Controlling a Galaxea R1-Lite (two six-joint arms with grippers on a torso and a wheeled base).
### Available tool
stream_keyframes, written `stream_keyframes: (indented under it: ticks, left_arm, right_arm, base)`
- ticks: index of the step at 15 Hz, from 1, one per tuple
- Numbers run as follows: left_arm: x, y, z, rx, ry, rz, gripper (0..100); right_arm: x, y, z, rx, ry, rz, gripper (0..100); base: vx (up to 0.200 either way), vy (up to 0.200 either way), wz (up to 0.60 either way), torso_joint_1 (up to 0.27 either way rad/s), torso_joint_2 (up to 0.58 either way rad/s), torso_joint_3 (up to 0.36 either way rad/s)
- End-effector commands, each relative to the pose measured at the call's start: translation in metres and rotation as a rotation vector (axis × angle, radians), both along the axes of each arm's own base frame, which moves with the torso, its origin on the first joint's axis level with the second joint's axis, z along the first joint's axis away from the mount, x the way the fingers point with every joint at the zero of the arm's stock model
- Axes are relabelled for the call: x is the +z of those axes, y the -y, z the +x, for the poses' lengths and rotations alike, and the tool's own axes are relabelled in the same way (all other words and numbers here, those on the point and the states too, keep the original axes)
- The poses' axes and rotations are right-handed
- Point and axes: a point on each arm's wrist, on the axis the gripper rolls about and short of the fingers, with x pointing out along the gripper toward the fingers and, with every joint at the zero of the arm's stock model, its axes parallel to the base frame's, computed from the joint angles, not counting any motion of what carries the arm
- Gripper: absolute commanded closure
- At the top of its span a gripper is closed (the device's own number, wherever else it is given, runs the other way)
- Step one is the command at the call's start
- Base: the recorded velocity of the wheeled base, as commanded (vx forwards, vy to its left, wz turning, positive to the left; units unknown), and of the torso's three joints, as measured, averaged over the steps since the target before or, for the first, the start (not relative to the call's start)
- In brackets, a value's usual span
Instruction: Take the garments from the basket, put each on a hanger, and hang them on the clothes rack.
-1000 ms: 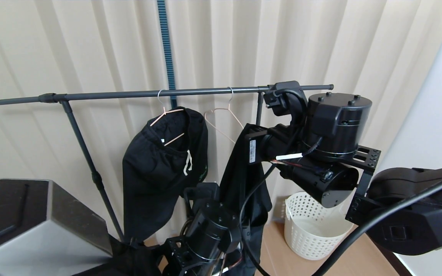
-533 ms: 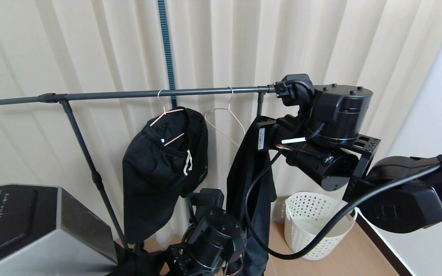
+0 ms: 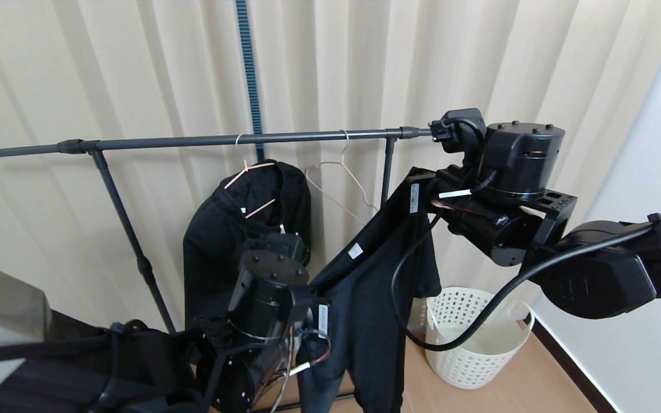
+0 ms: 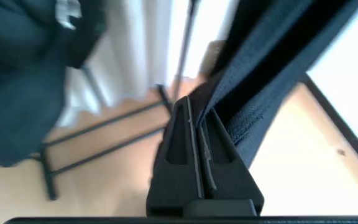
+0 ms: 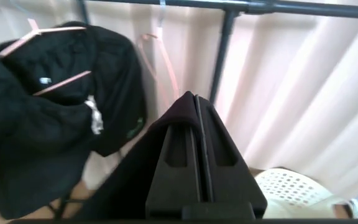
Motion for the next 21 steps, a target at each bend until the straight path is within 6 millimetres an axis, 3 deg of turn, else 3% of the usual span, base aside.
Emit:
stream_keyframes:
  ticks: [1, 2, 3, 4, 11, 17, 21]
  left_arm:
    - [0.036, -0.012, 0.021, 0.043, 0.023, -0.029, 100]
    - [0.036, -0.012, 0.021, 0.043, 0.023, -0.029, 100]
    - [0.058, -0.014, 0.038, 0.035, -0.031, -0.018, 100]
    - [0.067, -0.015, 0.042, 0.024, -0.054, -0.016, 100]
    - [0.112, -0.023, 0.06, -0.079, -0.132, -0.047, 100]
    - [0.113, -0.027, 0.063, -0.122, -0.125, -0.032, 100]
    - [0.116, -0.014, 0.08, -0.192, -0.098, -0.048, 100]
  right_arm:
    - [-0.002, 0.005, 0.001, -0.013, -0.004, -0.034, 100]
    - [-0.002, 0.005, 0.001, -0.013, -0.004, -0.034, 100]
    - [-0.003, 0.012, -0.004, -0.025, -0.021, -0.093, 100]
    - [-0.002, 0.014, -0.006, -0.027, -0.035, -0.106, 100]
    - [0.006, 0.027, -0.028, -0.041, -0.169, -0.207, 100]
    - [0.004, 0.026, -0.037, -0.032, -0.227, -0.26, 100]
    - [0.009, 0.02, -0.08, 0.075, -0.342, -0.371, 100]
  base:
    - [0.0, 0.0, 0.0, 0.0, 0.0, 0.0]
    - [0.0, 0.0, 0.0, 0.0, 0.0, 0.0]
    - [0.0, 0.0, 0.0, 0.0, 0.0, 0.0]
    - [0.0, 0.0, 0.0, 0.0, 0.0, 0.0]
    - [0.0, 0.0, 0.0, 0.0, 0.0, 0.0]
    - [0.0, 0.0, 0.0, 0.0, 0.0, 0.0]
    - [0.0, 0.0, 0.0, 0.0, 0.0, 0.0]
